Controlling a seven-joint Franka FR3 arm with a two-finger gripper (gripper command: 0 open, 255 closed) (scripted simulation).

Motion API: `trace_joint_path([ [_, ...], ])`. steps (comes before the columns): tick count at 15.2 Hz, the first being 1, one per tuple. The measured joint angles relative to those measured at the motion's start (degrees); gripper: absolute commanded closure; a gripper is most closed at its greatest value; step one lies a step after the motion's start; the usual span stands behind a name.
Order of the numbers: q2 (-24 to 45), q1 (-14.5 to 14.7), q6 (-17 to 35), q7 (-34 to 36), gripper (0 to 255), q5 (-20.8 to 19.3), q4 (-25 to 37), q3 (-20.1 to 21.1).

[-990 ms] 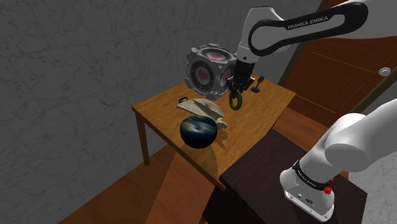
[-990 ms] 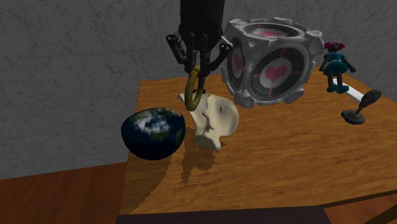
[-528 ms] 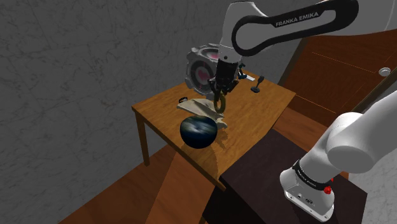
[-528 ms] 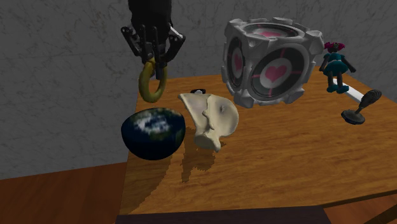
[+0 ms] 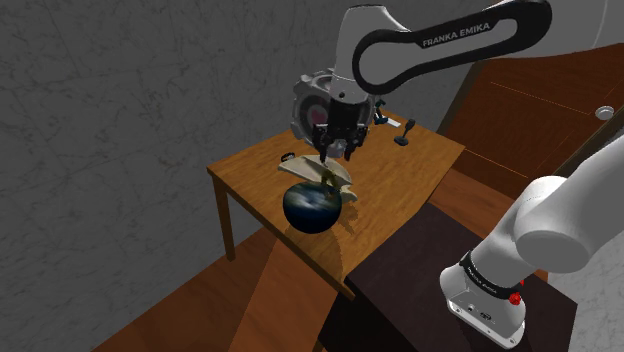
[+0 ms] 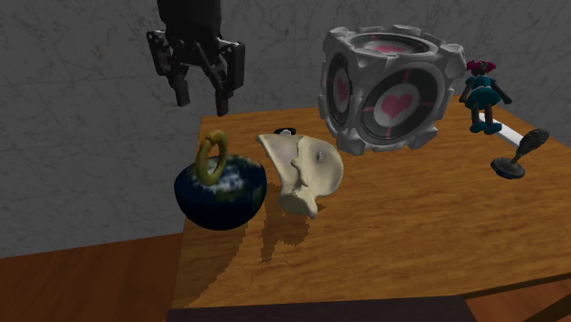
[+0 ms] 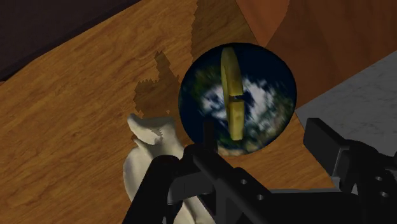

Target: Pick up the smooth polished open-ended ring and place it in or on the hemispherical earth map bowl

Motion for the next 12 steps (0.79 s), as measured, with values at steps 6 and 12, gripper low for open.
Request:
trace_joint_path([
  [6, -4.17, 0.74, -5.82, 2.12, 0, -1.04, 1.65, 1.07],
  [12, -3.16, 0.95, -1.65, 2.29, 0, -0.96, -1.58, 1.51],
])
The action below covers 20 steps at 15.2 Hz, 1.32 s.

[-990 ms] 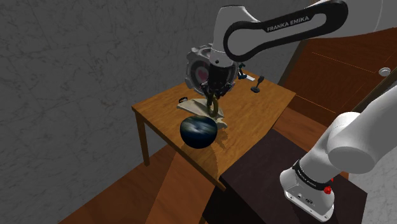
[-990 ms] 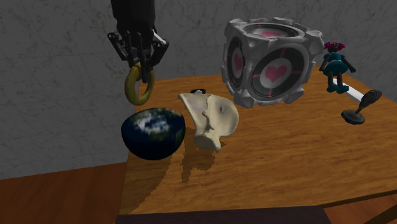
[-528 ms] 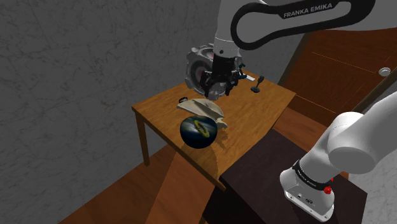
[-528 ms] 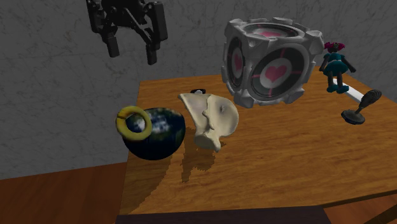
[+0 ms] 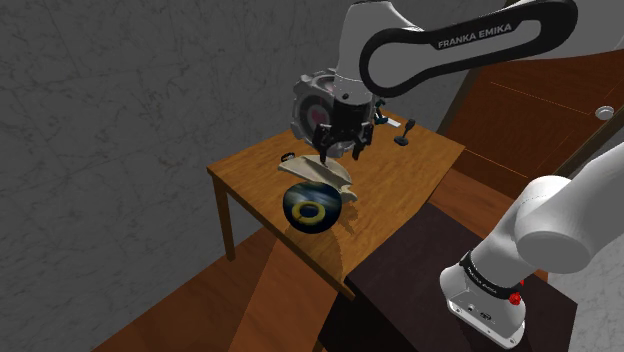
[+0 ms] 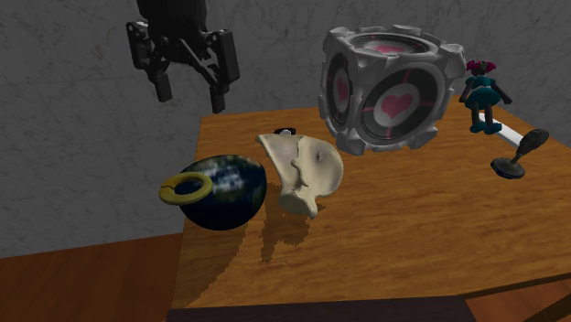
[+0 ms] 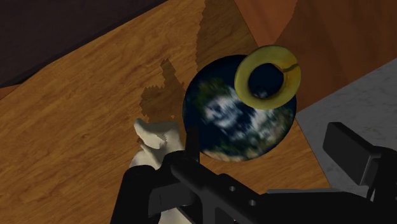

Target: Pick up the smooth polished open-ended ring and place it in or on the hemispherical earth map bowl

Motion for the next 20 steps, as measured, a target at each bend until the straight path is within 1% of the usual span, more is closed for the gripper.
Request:
trace_joint_path([
  [6, -0.04, 0.03, 0.51, -0.01, 0, 0.04, -0.51, 0.04],
  [7, -0.04, 0.03, 0.51, -0.01, 255, 0.04, -0.51, 0.04],
  [16, -0.04, 0.03, 0.51, -0.01, 255, 0.04, -0.51, 0.04],
  [17, -0.04, 0.03, 0.51, -0.01, 0, 0.04, -0.51, 0.04],
  [18, -0.04, 0.03, 0.51, -0.01, 0, 0.04, -0.51, 0.04],
  [20, 1.47, 0.18, 2.27, 0.12, 0, -0.04, -1.07, 0.36],
])
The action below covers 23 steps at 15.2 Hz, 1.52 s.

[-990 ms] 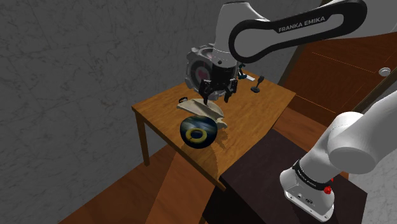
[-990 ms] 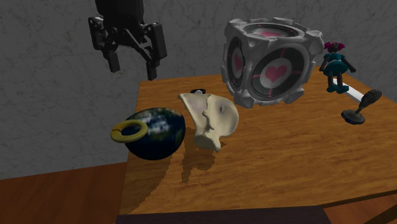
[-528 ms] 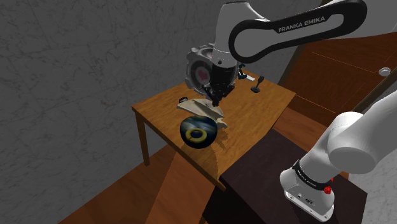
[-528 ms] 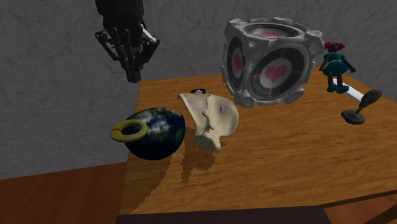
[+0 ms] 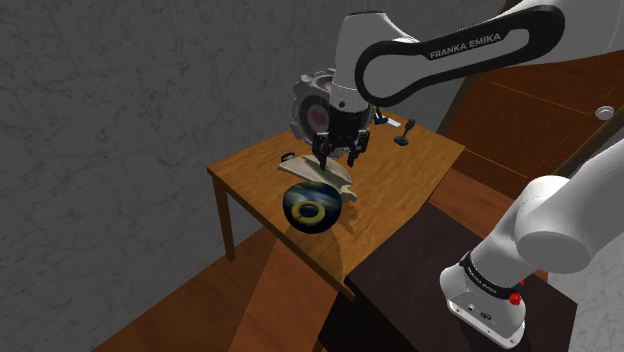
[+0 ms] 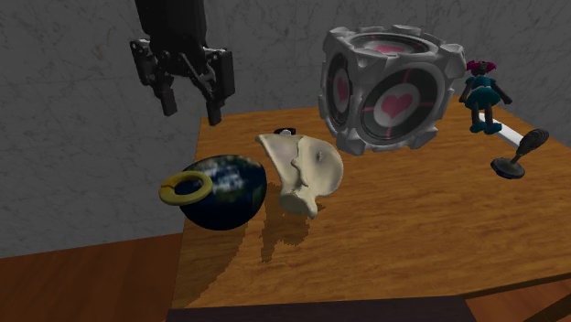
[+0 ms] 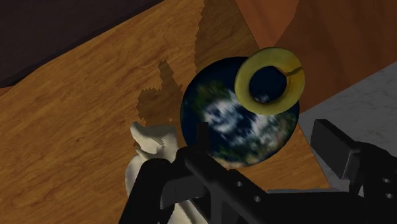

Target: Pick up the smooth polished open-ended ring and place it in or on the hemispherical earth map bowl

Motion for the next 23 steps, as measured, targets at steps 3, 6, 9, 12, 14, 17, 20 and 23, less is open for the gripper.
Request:
trace_joint_path([
  [3, 4.17, 0.06, 4.39, -0.18, 0, -0.45, -0.93, 0.37],
  [6, 9.36, 0.46, 9.59, 0.34, 0, -1.07, -1.7, 1.06],
  [9, 14.72, 0.63, 14.36, 0.46, 0, -2.05, -1.87, 1.23],
  [12, 16.85, 0.62, 16.79, 0.27, 0, -2.45, -2.43, 1.14],
  [14, 17.93, 0.73, 18.26, 0.44, 0, -2.65, -2.85, 1.17],
  [17, 19.72, 0.88, 20.73, 0.69, 0, -3.05, -3.56, 1.13],
  [20, 20.59, 1.03, 21.86, 0.93, 0, -3.22, -3.82, 1.16],
  [23, 20.71, 1.04, 21.97, 0.95, 0, -3.26, -3.79, 1.15],
])
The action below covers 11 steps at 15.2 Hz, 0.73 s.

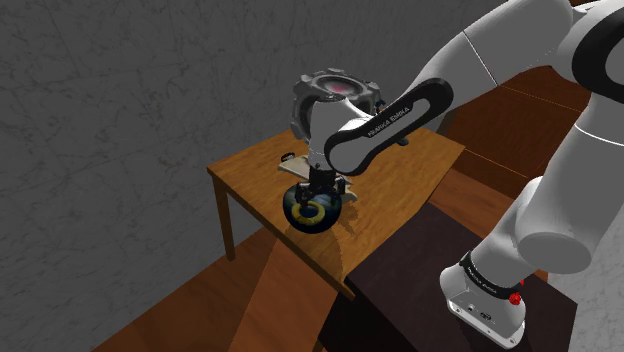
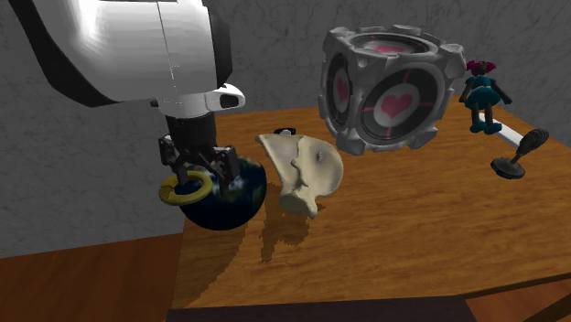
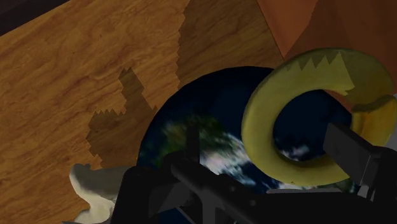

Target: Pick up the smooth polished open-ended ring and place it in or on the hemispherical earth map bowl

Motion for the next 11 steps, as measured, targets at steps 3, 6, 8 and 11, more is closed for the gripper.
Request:
trace_joint_path([
  [3, 0.0, 0.0, -0.03, 0.0, 255, 0.0, -0.01, 0.0],
  [6, -0.25, 0.01, -0.37, 0.04, 255, -0.01, 0.1, 0.02],
  [8, -0.23, 0.0, -0.23, 0.03, 255, -0.02, 0.16, 0.01],
  [11, -0.25, -0.03, -0.1, -0.04, 255, -0.01, 0.12, 0.0],
])
